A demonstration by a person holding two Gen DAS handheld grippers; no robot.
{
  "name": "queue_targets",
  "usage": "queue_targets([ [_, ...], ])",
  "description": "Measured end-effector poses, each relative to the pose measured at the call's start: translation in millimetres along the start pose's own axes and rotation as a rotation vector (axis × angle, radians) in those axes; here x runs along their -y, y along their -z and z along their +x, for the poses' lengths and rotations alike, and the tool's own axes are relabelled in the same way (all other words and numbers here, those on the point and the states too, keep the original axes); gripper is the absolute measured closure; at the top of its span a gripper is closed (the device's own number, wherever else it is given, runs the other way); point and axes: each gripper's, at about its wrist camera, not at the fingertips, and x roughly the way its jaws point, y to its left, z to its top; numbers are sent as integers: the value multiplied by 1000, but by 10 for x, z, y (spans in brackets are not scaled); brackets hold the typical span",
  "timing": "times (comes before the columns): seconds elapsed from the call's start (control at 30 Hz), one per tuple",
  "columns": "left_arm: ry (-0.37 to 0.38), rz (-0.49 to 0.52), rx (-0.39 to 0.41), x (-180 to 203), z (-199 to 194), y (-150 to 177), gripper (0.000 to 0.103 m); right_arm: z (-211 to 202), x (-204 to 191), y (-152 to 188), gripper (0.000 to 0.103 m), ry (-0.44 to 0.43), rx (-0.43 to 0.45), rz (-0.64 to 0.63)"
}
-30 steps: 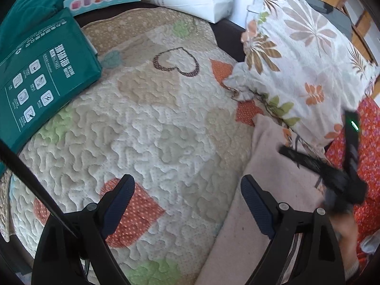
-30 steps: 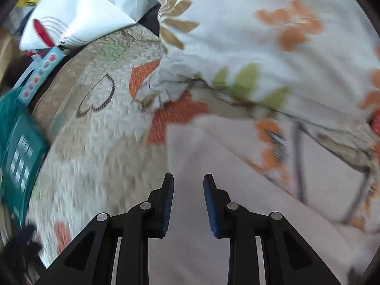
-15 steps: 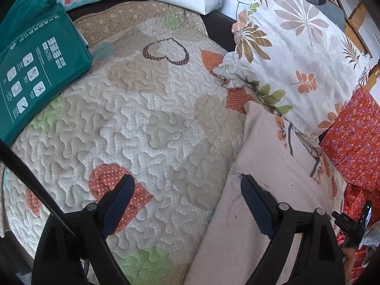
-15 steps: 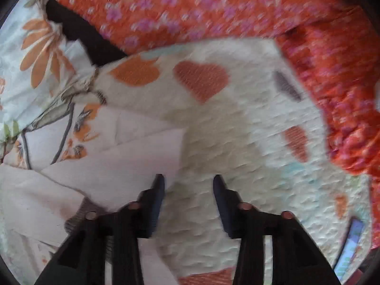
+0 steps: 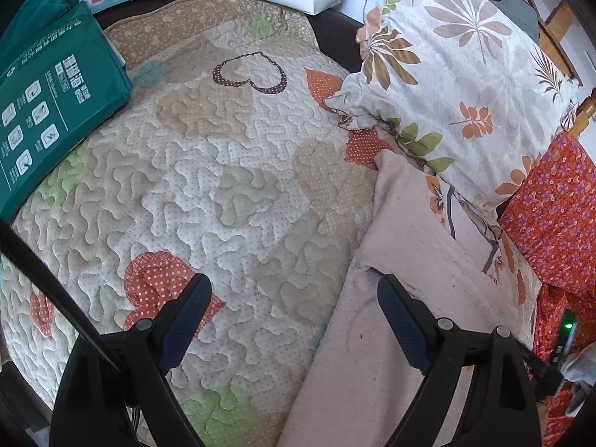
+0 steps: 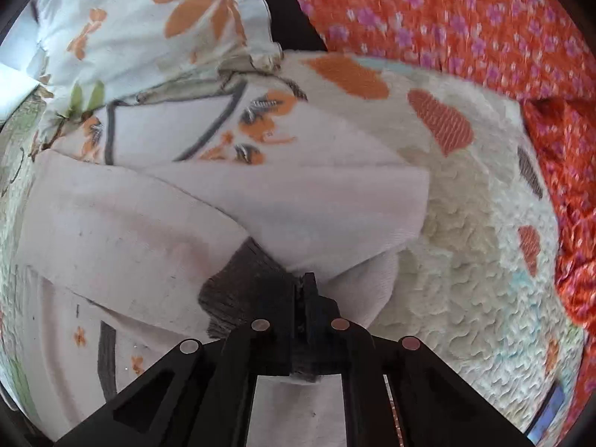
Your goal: Fold small clothes
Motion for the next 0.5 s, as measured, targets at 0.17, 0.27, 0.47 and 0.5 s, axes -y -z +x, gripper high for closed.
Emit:
queue_targets([
  [0.17,-11,14,-6,57,42,22,13,-214,160,-9,98,113,109,10],
  [0.27,-12,32,-16,100,69,49,13,-70,130,43,99,210,90,-22],
  [0.47,-24,46,-14,127,77,61,13,94,265,11,98,264,49,14],
  [0.5,-27,48,-15,128,80,61,13,81,322,18,98,249,49,31],
])
